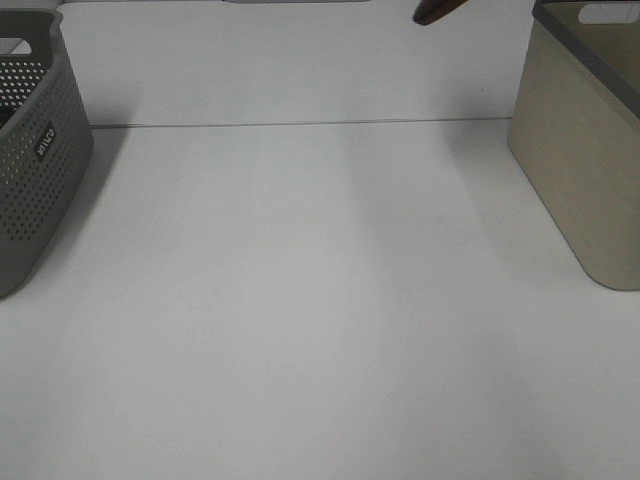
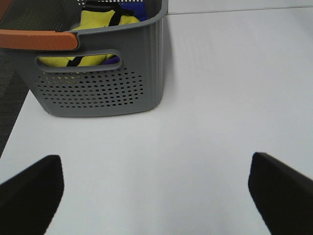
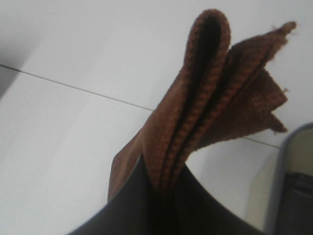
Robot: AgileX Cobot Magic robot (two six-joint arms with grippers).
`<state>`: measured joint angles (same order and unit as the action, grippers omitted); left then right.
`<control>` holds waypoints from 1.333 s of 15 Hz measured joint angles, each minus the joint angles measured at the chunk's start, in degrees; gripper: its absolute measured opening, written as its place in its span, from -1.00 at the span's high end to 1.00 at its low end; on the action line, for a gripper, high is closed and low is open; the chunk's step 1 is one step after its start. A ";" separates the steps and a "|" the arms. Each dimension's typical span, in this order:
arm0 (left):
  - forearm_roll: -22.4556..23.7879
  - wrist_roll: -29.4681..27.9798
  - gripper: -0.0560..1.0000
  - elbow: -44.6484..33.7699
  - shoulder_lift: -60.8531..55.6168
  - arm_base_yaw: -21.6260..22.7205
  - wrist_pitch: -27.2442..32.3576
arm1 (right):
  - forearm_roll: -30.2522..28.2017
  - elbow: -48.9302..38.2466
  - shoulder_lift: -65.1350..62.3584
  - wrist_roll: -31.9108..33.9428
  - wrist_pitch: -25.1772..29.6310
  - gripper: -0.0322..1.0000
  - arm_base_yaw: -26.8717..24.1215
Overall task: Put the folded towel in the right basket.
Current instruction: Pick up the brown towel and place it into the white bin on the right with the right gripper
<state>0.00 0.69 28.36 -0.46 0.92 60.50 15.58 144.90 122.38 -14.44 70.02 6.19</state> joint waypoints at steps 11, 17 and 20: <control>0.00 0.00 -0.95 0.00 0.00 0.00 0.00 | -1.49 -24.01 -11.57 -0.52 0.06 0.83 -19.48; 0.00 0.00 -0.95 0.00 0.00 0.00 0.00 | -1.78 -26.13 -6.59 0.46 -0.06 0.30 -19.48; 0.00 0.00 -0.95 0.00 0.00 0.00 0.00 | -2.12 -26.30 -6.53 0.80 -0.06 -0.07 -19.48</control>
<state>0.00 0.69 28.36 -0.46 0.92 60.50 13.46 118.60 115.85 -13.64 69.96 -13.29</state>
